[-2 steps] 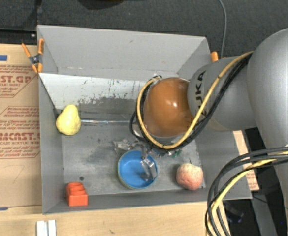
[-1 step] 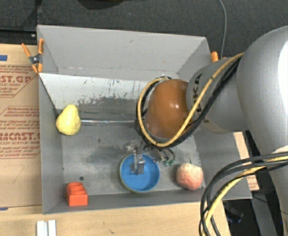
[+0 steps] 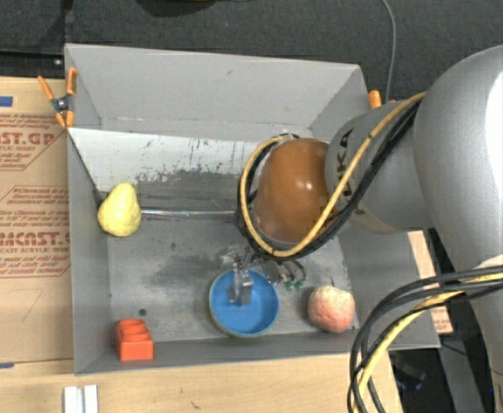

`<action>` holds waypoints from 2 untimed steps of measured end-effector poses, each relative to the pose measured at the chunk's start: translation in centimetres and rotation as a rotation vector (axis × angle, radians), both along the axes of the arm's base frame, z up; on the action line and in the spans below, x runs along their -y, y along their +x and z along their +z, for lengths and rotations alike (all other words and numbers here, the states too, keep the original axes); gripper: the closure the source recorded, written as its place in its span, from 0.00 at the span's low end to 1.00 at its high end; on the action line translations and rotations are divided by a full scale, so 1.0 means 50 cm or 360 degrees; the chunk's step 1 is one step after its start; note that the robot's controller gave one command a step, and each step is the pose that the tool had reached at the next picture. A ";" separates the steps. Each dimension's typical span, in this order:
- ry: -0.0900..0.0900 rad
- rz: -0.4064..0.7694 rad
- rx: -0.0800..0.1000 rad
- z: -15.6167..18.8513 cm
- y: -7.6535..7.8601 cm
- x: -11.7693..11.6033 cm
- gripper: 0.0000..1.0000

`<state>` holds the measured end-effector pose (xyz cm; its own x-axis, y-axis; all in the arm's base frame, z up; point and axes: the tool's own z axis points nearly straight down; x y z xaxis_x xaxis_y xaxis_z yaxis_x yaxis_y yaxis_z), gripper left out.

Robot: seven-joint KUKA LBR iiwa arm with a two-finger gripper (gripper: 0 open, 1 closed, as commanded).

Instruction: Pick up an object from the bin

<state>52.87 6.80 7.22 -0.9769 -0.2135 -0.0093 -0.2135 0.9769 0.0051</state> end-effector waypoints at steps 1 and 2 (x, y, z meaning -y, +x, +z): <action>0.0000 -0.0001 -0.0003 0.009 -0.001 0.000 1.00; -0.0002 -0.0001 -0.0014 0.033 -0.005 0.001 1.00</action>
Offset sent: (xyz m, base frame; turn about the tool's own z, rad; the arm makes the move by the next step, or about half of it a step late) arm -0.0002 0.0000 0.1260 0.0000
